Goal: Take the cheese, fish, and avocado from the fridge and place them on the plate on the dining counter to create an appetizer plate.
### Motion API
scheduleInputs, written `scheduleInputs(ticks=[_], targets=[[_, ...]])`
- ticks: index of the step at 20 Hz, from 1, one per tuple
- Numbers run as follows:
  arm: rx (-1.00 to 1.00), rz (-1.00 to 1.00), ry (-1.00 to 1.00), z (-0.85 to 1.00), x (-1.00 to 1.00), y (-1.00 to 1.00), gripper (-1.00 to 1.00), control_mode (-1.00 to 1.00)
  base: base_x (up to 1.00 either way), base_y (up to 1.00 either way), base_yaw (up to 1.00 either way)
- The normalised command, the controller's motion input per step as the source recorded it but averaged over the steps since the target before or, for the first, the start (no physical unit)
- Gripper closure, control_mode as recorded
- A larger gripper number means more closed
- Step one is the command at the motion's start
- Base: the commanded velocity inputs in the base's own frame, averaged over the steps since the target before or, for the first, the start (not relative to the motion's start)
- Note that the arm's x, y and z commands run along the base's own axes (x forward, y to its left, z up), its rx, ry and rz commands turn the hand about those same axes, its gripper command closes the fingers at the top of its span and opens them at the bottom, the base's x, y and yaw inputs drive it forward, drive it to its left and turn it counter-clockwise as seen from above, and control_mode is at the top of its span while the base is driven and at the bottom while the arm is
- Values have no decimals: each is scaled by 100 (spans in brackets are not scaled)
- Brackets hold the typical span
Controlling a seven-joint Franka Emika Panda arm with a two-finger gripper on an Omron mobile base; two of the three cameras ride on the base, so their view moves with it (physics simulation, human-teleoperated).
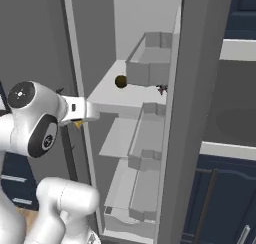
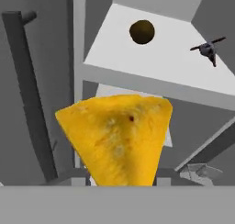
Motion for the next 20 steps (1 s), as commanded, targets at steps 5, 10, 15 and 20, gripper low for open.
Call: scheduleInputs(ticks=[5, 10, 15, 20], targets=[[0, 0, 0, 0, 0, 0, 100, 100, -100, 50, 5], [0, 0, 0, 0, 0, 0, 100, 100, -75, 52, 4], [0, 0, 0, 0, 0, 0, 100, 100, -24, 79, 1], [0, 0, 0, 0, 0, 0, 100, 100, -35, 63, 31]])
